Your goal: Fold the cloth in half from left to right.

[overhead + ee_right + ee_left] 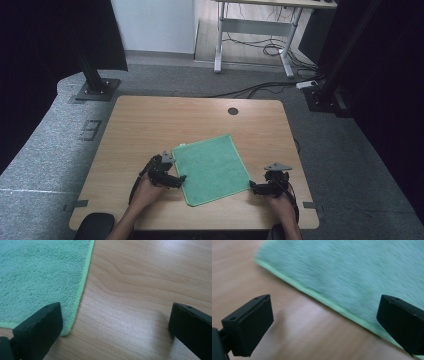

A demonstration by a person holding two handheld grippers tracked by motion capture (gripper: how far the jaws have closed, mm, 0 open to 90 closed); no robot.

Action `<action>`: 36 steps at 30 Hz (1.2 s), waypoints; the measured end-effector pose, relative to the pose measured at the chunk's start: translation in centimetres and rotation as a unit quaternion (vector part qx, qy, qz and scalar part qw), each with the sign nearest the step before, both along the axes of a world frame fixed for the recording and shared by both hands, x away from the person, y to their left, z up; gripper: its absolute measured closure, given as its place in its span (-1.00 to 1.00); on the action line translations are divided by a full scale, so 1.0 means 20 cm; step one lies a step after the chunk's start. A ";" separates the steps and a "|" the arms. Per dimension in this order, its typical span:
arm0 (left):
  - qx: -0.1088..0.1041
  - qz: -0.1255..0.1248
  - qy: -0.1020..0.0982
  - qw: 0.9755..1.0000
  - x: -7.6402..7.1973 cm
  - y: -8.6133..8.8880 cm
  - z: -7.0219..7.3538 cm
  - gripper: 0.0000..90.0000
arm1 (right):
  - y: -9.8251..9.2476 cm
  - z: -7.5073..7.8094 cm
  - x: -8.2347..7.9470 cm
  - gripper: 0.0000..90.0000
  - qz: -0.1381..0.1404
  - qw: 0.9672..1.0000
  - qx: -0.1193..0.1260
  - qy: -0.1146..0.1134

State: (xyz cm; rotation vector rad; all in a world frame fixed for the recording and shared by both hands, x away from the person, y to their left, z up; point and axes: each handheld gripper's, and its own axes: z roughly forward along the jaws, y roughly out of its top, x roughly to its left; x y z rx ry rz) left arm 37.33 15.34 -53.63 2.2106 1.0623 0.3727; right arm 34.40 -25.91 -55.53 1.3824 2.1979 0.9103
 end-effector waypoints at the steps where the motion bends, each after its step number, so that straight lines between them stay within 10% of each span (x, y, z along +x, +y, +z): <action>1: 0.000 0.007 -0.003 1.000 0.02 0.02 0.01 -0.98 | 0.00 0.00 0.00 -1.00 0.002 1.000 0.001 -0.002; 20: 0.014 0.073 -0.034 0.997 0.40 0.08 0.08 -0.99 | -0.01 -0.01 0.00 -1.00 0.008 1.000 0.005 -0.011; 36: 0.010 0.103 -0.011 0.995 0.50 0.11 -0.06 -1.00 | -0.01 -0.01 0.00 -1.00 0.008 1.000 0.005 -0.011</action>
